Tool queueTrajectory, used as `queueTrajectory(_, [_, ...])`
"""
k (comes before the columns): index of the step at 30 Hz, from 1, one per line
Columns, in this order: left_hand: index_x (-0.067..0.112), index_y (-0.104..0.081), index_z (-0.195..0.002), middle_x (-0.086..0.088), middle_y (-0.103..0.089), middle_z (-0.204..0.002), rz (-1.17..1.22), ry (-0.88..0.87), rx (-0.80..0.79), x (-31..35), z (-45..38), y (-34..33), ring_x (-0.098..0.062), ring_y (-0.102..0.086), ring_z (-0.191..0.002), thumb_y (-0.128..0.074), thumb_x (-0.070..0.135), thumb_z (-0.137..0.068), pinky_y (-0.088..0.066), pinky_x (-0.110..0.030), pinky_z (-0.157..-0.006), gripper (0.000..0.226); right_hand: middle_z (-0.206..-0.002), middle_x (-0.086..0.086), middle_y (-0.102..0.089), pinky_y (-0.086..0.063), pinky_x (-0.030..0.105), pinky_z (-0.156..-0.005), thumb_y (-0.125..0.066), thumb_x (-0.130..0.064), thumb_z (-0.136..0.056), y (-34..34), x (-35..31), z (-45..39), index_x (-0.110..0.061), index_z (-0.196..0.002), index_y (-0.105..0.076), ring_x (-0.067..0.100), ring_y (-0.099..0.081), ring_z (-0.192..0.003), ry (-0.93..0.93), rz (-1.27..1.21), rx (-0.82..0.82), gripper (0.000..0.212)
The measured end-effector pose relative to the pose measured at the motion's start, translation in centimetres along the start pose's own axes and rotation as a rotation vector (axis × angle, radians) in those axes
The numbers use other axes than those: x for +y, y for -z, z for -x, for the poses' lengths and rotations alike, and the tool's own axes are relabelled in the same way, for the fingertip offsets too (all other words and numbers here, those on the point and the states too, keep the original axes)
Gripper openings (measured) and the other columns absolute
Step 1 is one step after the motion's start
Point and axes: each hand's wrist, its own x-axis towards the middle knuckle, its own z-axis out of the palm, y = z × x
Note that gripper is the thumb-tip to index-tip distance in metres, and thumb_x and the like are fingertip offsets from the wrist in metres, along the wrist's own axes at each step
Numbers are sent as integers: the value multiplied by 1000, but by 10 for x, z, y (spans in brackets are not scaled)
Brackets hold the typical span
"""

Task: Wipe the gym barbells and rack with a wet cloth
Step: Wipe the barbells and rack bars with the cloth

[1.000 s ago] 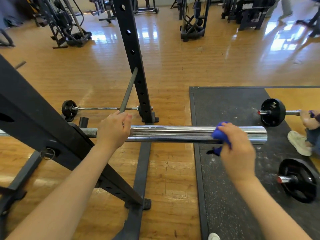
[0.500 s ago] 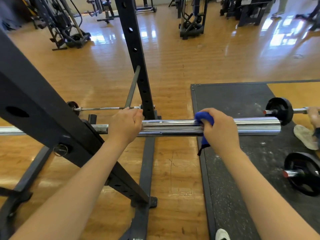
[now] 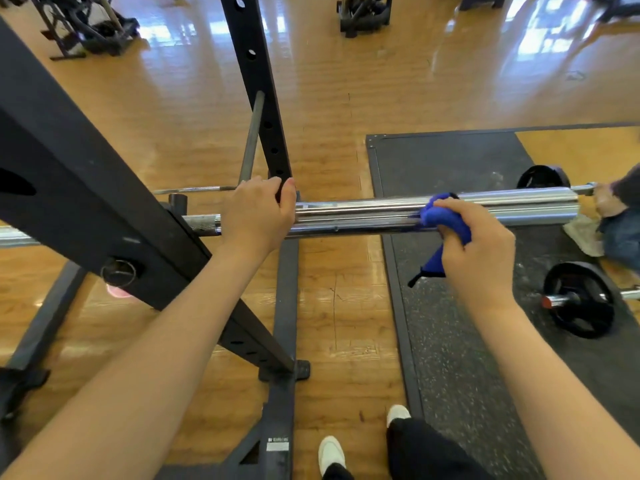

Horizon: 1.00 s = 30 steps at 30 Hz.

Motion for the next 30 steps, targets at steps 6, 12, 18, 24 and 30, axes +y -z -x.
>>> queueTrajectory(6, [-2,-51,-131,-18,-52,-135,-46,-86,183,-4,20,-5,-35,-42,-131,-32,29,-95,-25,-46,-110,51,-96,-9,-56,-28,-5,-78,-55,2,-87,-1,0,-37,-7,-105,-66,3,-47,-88,38,23,-114,23])
queueTrajectory(12, [-5,-47,-134,-20,-48,-139,-162,-67,163,-4,34,-13,-36,-38,-134,-33,22,-94,-19,-42,-113,50,-97,4,-66,-31,11,-78,-56,6,-85,-11,14,-32,-9,-103,-67,16,-55,-89,103,81,-139,25])
queueTrajectory(18, [-7,-56,-123,-22,-61,-122,-141,-74,79,-1,17,-3,-39,-54,-118,-31,26,-96,-37,-49,-102,50,-98,15,-67,-32,14,-88,-43,-9,-81,-5,19,-12,2,-106,-64,17,-50,-94,210,43,-75,35])
queueTrajectory(24, [6,-57,-124,-14,-63,-113,-75,15,-69,4,-2,10,-32,-56,-110,-30,34,-101,-40,-39,-82,45,-99,10,-67,-31,4,-84,-54,8,-80,-5,4,-24,-2,-104,-65,24,-58,-92,138,21,-81,29])
queueTrajectory(30, [-3,-53,-129,-18,-52,-135,-27,-76,136,-3,27,-1,-35,-41,-132,-30,24,-95,-23,-49,-112,48,-101,14,-67,-30,12,-91,-47,-2,-84,-21,11,-29,0,-104,-65,16,-50,-98,248,61,-22,27])
